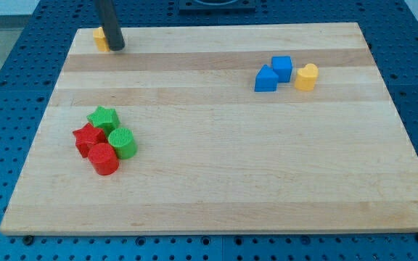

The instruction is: Push the red star to the right bottom of the yellow hexagon

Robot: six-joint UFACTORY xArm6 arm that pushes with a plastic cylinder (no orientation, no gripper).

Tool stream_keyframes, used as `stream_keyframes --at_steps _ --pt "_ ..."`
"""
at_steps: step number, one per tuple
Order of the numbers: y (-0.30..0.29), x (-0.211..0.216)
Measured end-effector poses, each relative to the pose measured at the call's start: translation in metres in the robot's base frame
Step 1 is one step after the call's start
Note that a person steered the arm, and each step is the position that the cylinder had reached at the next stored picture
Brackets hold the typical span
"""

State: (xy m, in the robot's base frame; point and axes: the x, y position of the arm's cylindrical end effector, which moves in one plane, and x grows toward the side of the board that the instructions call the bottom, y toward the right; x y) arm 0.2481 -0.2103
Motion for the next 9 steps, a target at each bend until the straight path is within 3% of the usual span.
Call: stream_keyframes --at_steps 1,3,9 --pt "0.003 0.004" --pt "0.084 0.089" --pt "0.084 0.086"
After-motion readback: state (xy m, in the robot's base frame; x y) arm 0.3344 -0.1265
